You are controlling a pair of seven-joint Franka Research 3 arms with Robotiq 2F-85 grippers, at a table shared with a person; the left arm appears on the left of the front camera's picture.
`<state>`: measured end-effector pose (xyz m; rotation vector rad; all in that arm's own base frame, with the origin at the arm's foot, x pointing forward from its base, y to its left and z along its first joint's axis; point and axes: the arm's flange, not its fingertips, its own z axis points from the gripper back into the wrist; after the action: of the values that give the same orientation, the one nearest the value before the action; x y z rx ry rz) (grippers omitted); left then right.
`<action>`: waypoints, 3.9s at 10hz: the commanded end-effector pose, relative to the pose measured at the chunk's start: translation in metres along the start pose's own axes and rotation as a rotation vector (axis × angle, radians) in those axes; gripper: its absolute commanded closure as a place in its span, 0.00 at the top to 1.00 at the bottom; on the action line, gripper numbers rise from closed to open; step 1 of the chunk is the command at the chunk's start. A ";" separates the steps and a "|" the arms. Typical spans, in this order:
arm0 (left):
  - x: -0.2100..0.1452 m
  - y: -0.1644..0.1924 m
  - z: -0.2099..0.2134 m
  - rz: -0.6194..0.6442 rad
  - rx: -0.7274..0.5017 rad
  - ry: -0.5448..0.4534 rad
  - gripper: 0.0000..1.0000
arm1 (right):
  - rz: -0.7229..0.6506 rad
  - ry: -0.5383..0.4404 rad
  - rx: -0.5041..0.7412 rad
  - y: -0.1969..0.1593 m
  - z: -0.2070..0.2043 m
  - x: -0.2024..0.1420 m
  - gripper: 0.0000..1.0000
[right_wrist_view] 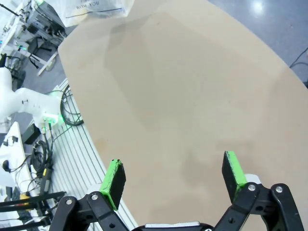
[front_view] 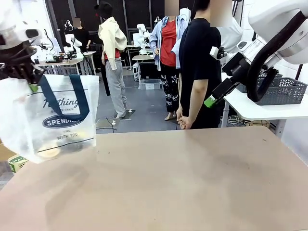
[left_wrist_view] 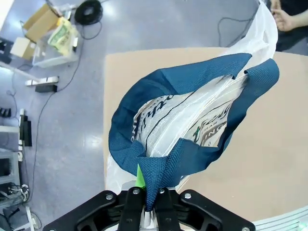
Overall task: Transfer purchased items from the store into the shopping bag.
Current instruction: Move the Reusable shopping bag to the right side of the table.
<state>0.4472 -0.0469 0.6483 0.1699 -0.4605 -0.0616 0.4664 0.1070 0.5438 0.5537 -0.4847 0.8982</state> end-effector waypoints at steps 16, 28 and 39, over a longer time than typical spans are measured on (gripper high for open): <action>-0.065 0.039 -0.058 0.463 0.168 -0.118 0.00 | -0.003 0.003 0.015 0.000 0.002 0.002 1.00; -0.092 0.022 -0.094 0.441 0.111 -0.068 0.00 | -0.003 0.003 0.015 0.000 0.002 0.002 1.00; -0.079 0.008 -0.085 0.432 0.091 -0.040 1.00 | -0.003 0.003 0.015 0.000 0.002 0.002 1.00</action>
<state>0.4082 -0.0143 0.5337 0.1679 -0.5470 0.3792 0.4665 0.1071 0.5437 0.5541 -0.4842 0.8984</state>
